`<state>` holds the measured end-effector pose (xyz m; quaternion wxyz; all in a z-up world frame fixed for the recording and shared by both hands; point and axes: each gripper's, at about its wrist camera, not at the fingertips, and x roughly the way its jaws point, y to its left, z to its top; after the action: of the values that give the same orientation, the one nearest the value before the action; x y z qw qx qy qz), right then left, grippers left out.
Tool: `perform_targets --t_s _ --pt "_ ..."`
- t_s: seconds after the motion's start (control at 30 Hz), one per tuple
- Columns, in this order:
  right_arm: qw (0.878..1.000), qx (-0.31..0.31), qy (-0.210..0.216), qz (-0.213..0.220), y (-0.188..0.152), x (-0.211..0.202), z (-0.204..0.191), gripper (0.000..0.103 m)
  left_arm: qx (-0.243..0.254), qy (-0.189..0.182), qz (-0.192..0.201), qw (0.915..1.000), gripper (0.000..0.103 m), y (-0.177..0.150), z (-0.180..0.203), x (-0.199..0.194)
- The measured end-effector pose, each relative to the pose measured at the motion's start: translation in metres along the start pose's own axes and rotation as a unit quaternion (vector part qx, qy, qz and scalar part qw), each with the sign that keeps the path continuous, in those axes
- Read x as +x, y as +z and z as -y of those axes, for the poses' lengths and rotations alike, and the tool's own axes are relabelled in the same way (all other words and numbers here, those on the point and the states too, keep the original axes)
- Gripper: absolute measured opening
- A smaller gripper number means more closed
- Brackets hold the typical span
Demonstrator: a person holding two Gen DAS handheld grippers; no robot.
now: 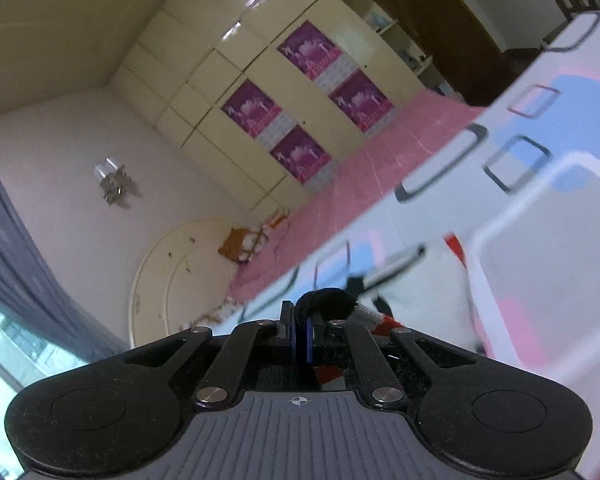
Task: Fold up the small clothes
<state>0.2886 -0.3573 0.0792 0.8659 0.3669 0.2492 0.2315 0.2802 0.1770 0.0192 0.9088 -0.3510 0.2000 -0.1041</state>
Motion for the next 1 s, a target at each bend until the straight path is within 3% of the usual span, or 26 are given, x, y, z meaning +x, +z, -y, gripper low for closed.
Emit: perform_targets --t_s 0.13,0.27,0.37,0.5,0.53,0.6,0.63,0.67,0.7,0.8,0.87,0.97,1.0 --pt "0.999 0.017 -0.031 -0.024 0.019 0.073 0.025 0.004 -0.013 0.039 -0.055 0.9976 0.006 0.008 -0.036 0.076" --pt "0.992 0.059 -0.083 -0.076 0.010 0.148 0.079 0.004 -0.043 0.094 -0.126 0.9866 0.006 -0.006 -0.085 0.143" --pt "0.985 0.097 -0.106 -0.093 0.006 0.182 0.110 0.004 -0.055 0.095 -0.137 0.9845 0.006 -0.007 -0.101 0.162" --pt "0.983 0.115 -0.104 -0.101 0.017 0.205 0.122 0.004 -0.071 0.086 -0.128 0.9855 0.007 0.005 -0.110 0.180" --pt "0.982 0.115 -0.103 -0.104 0.020 0.210 0.126 0.004 -0.077 0.081 -0.123 0.9861 0.011 0.006 -0.112 0.182" --pt "0.986 0.107 -0.089 -0.088 0.024 0.218 0.130 0.007 -0.104 0.072 -0.093 0.9876 0.043 0.007 -0.118 0.185" --pt "0.988 0.104 -0.090 -0.073 0.025 0.216 0.132 0.037 -0.118 0.066 -0.080 0.9876 0.071 0.008 -0.122 0.189" --pt "0.988 0.095 -0.108 -0.054 0.027 0.214 0.130 0.063 -0.126 0.061 -0.067 0.9879 0.077 0.009 -0.125 0.189" --pt "0.990 0.080 -0.116 -0.026 0.030 0.210 0.127 0.081 -0.129 0.054 -0.062 0.9883 0.077 0.010 -0.126 0.189" --pt "0.992 0.051 -0.111 -0.031 0.035 0.205 0.125 0.071 -0.091 0.064 -0.077 0.9908 0.073 0.014 -0.120 0.188" --pt "0.991 0.010 -0.124 -0.050 0.033 0.205 0.120 0.064 -0.015 0.099 -0.105 0.9894 0.066 0.016 -0.109 0.189" --pt "0.983 -0.067 -0.147 -0.087 0.023 0.217 0.112 0.059 0.106 0.153 -0.155 0.9703 0.049 0.010 -0.094 0.201" --pt "0.978 -0.095 -0.158 -0.098 0.018 0.225 0.109 0.055 0.134 0.163 -0.166 0.9632 0.047 0.007 -0.091 0.205"
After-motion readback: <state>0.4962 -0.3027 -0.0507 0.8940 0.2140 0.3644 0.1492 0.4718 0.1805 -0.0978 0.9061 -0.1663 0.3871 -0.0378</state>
